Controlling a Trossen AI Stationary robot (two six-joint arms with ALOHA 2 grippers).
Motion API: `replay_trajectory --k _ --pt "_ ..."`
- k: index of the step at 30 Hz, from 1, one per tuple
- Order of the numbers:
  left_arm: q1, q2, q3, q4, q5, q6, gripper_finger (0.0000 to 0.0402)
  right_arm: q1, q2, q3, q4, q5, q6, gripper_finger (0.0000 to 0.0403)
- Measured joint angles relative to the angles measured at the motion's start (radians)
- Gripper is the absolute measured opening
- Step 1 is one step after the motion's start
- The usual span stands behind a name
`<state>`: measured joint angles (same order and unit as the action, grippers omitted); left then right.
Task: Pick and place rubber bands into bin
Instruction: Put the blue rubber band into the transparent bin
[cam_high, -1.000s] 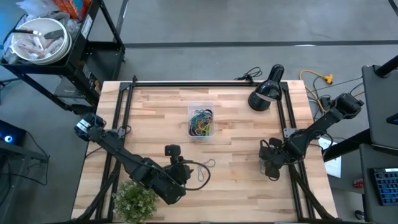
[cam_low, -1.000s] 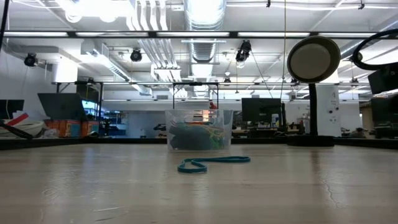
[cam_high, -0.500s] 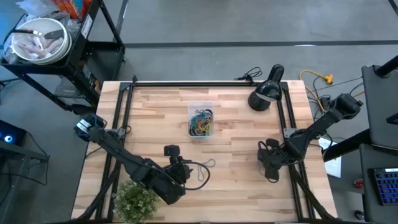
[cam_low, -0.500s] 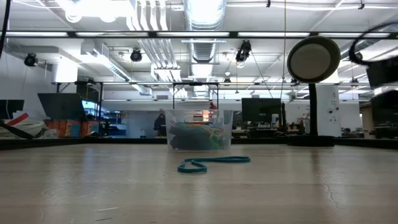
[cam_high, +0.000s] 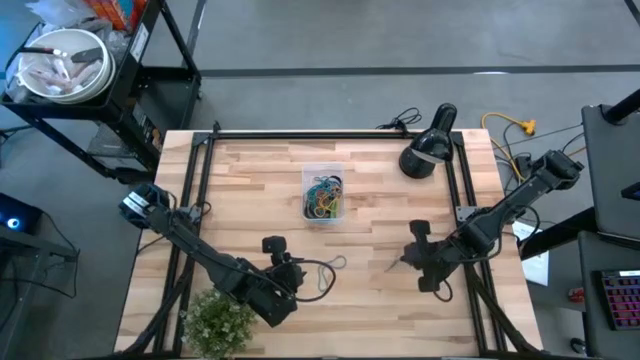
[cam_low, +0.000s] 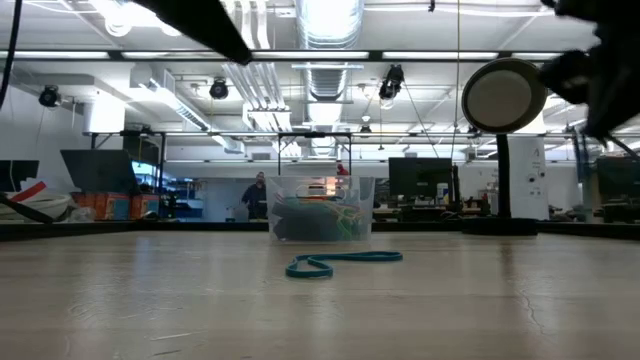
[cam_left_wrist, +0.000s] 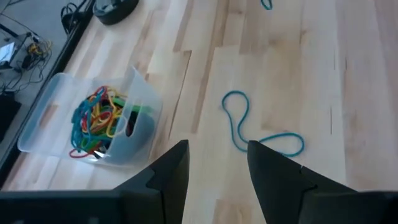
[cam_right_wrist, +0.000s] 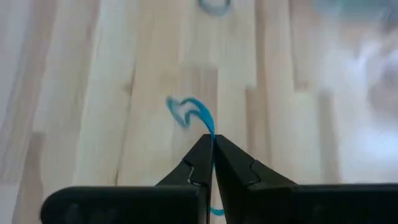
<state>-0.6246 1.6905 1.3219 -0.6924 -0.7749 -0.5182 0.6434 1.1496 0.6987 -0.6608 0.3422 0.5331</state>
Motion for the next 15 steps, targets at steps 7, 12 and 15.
replay_trajectory --k 7,12,15 --pt "0.001 0.0 -0.062 0.098 -0.001 0.006 0.0148 0.0 0.0 0.085 0.053 0.111 -0.194 0.0008" --pt "0.0 0.0 -0.093 0.154 -0.001 0.028 0.0148 -0.001 0.0 0.127 0.075 0.186 -0.3 0.0008" --pt "0.001 0.0 -0.094 0.16 -0.002 0.028 0.0148 -0.002 0.0 0.152 0.077 0.248 -0.353 0.0008"
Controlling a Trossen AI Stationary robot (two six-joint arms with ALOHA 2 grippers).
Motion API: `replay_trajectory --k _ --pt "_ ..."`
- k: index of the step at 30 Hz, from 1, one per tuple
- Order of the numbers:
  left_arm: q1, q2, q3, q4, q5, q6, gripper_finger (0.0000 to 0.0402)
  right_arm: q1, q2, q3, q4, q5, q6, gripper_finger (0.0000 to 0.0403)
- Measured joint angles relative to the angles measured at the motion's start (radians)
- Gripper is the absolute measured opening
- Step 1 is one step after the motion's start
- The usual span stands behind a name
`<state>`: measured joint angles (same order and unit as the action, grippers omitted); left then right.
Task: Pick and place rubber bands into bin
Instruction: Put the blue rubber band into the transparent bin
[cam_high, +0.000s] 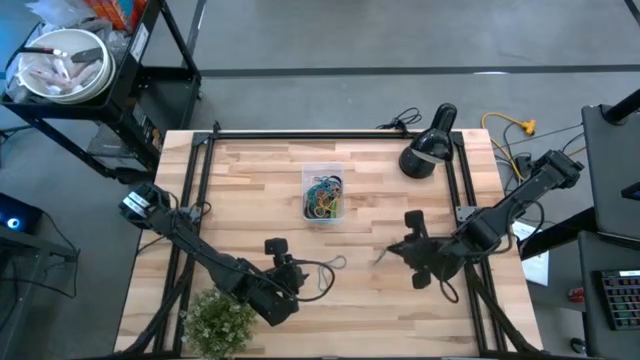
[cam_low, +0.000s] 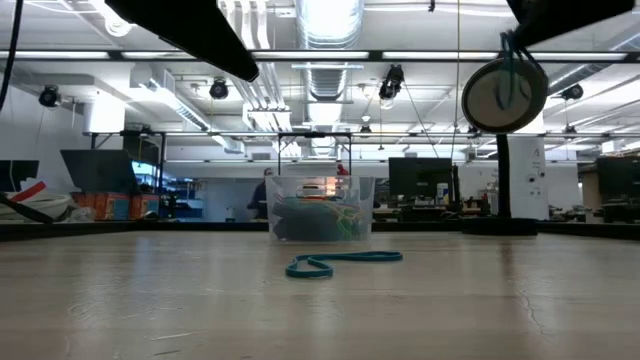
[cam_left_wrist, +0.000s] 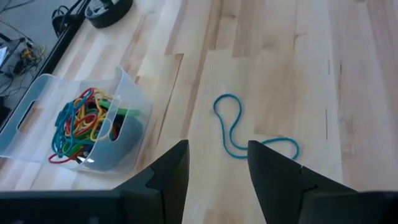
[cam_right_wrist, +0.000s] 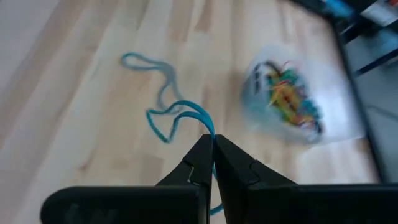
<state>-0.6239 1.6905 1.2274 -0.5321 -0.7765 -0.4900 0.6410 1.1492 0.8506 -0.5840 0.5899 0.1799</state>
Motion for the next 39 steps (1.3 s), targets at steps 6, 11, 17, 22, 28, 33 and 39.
replay_trajectory --k 6,11,17,22,28,33,39 --pt "0.0 0.0 0.0 0.003 -0.017 0.003 0.0148 -0.021 0.01 0.055 0.001 0.069 -0.101 0.0008" --pt "0.0 0.0 0.0 0.003 -0.019 0.006 0.0148 -0.088 0.065 0.096 0.038 0.069 -0.203 0.0008" --pt "0.0 0.0 0.0 0.003 -0.024 0.006 0.0148 -0.204 0.173 0.158 0.109 0.068 -0.351 0.0008" --pt "0.0 0.0 0.0 0.007 -0.025 0.006 0.0148 -0.334 0.261 0.227 0.16 0.034 -0.457 0.0008" --pt "0.0 0.0 0.001 0.008 -0.025 0.006 0.0148 -0.494 0.367 0.298 0.211 -0.108 -0.545 0.0008" --pt "-0.008 0.0 0.001 0.0 -0.022 0.007 0.0148 -0.603 0.459 0.356 0.256 -0.211 -0.599 0.0008" --pt "-0.027 0.0 0.001 0.0 -0.021 0.009 0.0148 -0.697 0.557 0.392 0.308 -0.285 -0.621 0.0008"
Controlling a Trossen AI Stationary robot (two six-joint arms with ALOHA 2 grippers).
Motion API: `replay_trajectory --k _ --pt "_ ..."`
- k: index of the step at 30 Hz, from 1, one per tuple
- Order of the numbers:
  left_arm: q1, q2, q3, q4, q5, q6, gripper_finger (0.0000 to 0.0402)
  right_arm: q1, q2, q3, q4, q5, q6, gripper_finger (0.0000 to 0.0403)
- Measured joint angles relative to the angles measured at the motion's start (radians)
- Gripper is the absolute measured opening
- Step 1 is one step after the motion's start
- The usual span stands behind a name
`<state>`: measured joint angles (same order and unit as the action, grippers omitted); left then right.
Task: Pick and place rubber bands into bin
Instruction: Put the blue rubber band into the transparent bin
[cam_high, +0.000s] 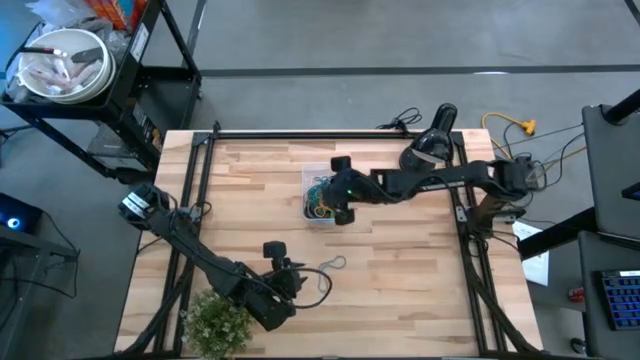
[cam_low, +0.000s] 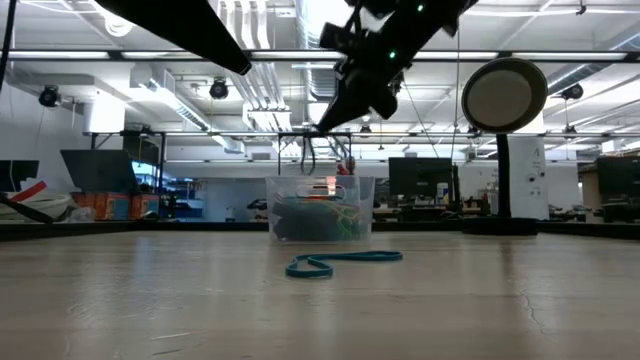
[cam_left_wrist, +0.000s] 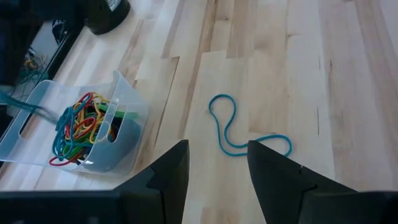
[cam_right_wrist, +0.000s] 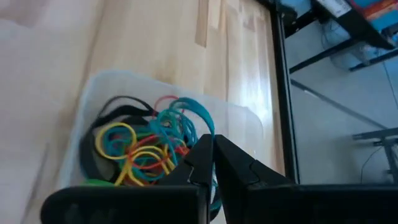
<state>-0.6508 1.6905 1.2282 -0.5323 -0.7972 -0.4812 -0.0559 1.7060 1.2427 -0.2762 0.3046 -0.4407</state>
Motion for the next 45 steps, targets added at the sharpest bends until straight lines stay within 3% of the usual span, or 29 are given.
replay_trajectory --k 21,25,32,38,45 --pt "-0.006 -0.001 0.002 0.001 0.0 0.0 0.0148 -0.127 0.081 0.007 0.007 -0.058 0.04 0.001" --pt "-0.006 -0.001 0.002 0.002 0.0 0.0 0.0148 -0.132 0.081 0.007 -0.005 -0.12 0.041 0.0032" --pt "-0.006 -0.001 0.003 0.002 0.0 0.0 0.0148 -0.132 0.08 0.012 -0.011 -0.122 0.045 0.0099" --pt "-0.006 -0.001 0.003 0.002 -0.001 0.0 0.0148 -0.096 0.014 0.032 -0.051 -0.121 0.041 0.0128" --pt "-0.001 -0.001 0.003 0.01 0.0 -0.001 0.0148 0.016 -0.156 0.041 -0.245 -0.119 0.09 0.0122"
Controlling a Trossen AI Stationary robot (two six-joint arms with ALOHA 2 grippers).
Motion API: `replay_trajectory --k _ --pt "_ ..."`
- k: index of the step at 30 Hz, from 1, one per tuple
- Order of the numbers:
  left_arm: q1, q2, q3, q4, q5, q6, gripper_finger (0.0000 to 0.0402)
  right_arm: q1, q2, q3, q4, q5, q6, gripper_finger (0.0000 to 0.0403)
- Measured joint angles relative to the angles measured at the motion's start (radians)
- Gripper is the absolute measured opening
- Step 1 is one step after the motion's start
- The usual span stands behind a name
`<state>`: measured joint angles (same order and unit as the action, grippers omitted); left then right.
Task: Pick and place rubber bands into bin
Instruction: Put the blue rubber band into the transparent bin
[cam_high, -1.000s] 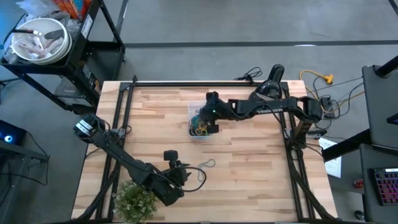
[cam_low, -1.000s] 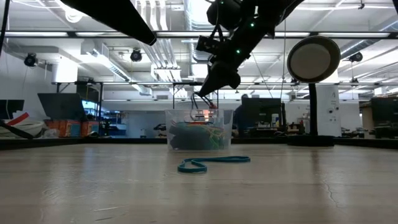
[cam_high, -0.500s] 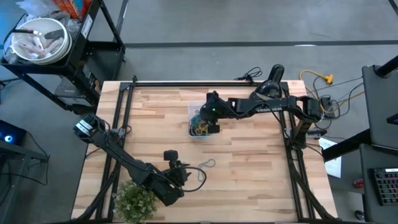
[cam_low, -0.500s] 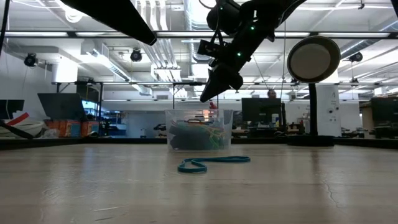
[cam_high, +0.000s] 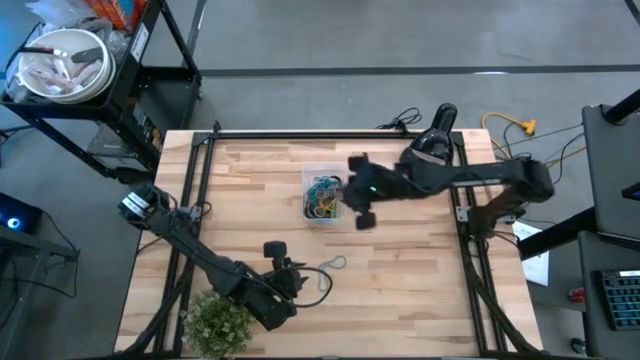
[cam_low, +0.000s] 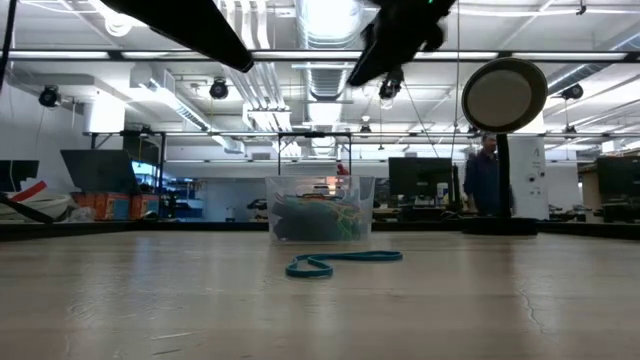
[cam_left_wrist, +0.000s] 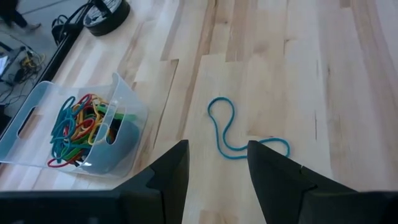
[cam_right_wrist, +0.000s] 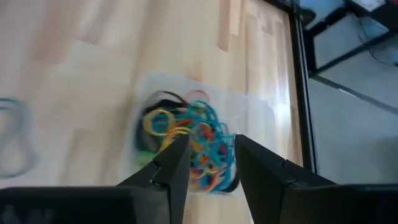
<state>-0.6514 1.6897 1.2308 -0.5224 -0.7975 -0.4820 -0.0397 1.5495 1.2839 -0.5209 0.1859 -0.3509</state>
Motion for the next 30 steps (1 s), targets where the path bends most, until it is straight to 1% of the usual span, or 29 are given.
replay_trajectory --k 5,10,13,16,19,23,28,30 --pt "0.024 0.0 0.0 0.019 0.002 -0.001 0.0148 0.13 -0.13 -0.022 -0.136 -0.001 0.071 0.0112" --pt "0.061 0.0 0.0 0.087 0.031 0.044 0.0148 0.275 -0.245 -0.068 -0.204 0.0 0.144 0.0109" --pt "0.1 0.0 0.0 0.135 0.093 0.072 0.0148 0.353 -0.303 -0.096 -0.238 0.035 0.214 0.0109" --pt "0.145 0.0 0.003 0.14 0.16 0.071 0.0148 0.424 -0.361 -0.137 -0.254 0.091 0.274 0.0107" --pt "0.181 0.0 0.003 0.14 0.205 0.069 0.0148 0.484 -0.413 -0.194 -0.254 0.129 0.328 0.0107" --pt "0.224 0.0 0.004 0.148 0.261 0.059 0.0148 0.539 -0.468 -0.275 -0.253 0.137 0.42 0.0105" --pt "0.281 0.0 0.005 0.148 0.394 0.044 0.0148 0.603 -0.502 -0.372 -0.247 0.139 0.53 0.0106" --pt "0.297 0.01 0.005 0.151 0.427 0.045 0.0148 0.626 -0.507 -0.404 -0.238 0.139 0.568 0.0107"
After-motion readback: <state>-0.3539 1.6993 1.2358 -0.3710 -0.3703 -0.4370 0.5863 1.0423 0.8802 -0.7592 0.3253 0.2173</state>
